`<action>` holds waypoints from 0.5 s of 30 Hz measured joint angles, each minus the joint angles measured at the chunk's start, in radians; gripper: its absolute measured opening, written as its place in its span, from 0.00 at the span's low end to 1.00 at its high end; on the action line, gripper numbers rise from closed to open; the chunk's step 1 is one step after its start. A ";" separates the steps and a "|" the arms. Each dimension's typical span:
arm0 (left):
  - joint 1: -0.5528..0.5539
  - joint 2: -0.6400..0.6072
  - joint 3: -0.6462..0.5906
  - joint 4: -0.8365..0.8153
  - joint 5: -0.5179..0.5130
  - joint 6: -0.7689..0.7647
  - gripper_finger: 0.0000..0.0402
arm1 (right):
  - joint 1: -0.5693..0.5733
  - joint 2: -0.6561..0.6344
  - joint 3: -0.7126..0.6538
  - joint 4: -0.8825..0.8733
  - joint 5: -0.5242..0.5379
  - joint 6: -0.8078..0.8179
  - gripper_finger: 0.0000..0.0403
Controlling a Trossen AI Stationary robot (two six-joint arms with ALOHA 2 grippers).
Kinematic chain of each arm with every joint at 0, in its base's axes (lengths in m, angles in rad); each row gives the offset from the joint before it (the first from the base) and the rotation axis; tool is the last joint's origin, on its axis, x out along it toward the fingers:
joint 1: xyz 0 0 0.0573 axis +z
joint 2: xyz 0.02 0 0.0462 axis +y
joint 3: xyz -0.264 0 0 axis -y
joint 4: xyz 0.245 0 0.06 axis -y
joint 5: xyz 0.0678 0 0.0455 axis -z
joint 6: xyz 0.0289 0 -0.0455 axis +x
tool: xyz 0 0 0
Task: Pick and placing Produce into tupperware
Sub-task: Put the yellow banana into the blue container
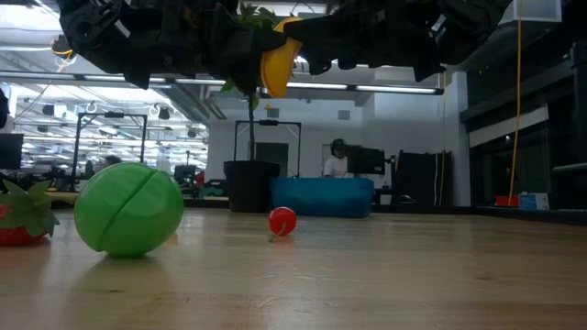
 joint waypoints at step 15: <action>-0.002 0.000 0.000 -0.009 0.003 -0.023 0.45 | 0.000 0.001 -0.002 -0.002 -0.017 0.001 0.32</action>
